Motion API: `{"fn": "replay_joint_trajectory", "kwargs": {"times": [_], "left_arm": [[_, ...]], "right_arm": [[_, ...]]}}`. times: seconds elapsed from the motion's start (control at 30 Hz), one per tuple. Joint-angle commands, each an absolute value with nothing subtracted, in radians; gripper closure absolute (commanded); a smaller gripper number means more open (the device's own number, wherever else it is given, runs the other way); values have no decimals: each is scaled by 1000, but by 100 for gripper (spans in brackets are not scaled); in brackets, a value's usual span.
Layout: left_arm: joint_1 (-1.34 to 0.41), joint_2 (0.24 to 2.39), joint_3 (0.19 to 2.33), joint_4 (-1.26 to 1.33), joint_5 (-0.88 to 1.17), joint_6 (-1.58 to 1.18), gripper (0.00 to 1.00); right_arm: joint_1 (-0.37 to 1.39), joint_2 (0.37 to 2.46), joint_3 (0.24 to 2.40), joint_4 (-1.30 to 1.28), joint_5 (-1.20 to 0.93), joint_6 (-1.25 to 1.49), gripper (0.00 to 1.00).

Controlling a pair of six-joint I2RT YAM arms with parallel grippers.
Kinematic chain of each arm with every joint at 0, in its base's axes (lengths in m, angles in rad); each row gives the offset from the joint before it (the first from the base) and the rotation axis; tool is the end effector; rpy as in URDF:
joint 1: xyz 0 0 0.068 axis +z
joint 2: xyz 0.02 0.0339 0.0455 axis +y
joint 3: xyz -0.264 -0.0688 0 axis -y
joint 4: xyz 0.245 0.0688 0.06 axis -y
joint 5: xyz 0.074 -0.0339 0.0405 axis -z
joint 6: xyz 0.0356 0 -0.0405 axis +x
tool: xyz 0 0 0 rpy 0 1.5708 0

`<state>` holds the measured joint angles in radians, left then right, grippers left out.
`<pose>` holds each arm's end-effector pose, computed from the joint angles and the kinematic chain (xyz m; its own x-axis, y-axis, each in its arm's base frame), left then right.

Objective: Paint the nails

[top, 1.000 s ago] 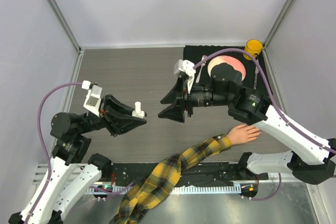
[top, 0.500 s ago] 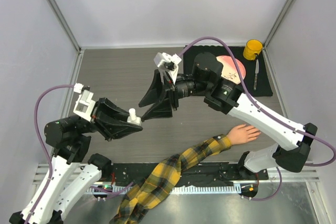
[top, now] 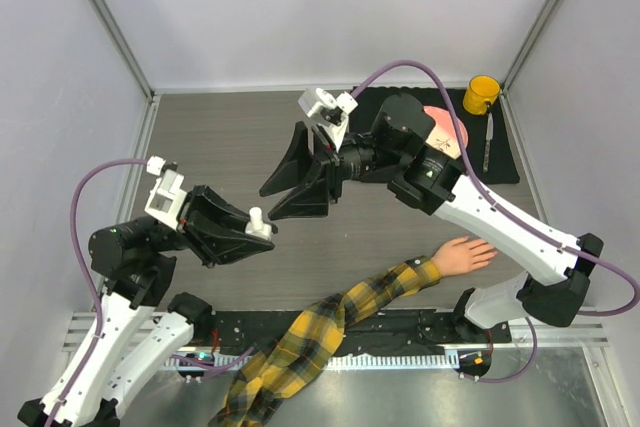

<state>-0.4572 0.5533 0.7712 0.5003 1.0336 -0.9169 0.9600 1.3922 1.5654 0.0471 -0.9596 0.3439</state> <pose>0.0682 -0.0676 0.4245 -0.2809 -0.3145 -0.9068 0.9592 -0.1250 -0.2538 0.1460 0.2594 0.4953 -0.1950 0.0588 -0.9790 -0.9163 -0.3669 0.1605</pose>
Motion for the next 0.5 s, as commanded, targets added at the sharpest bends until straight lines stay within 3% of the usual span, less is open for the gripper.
{"fn": "replay_joint_trajectory", "kwargs": {"times": [0.0, 0.47], "left_arm": [[-459, 563, 770, 569, 1042, -942, 100], [-460, 572, 765, 586, 1040, -948, 100]], "right_arm": [[966, 1408, 1592, 205, -1020, 431, 48], [1002, 1428, 1571, 276, -1034, 483, 54]]}}
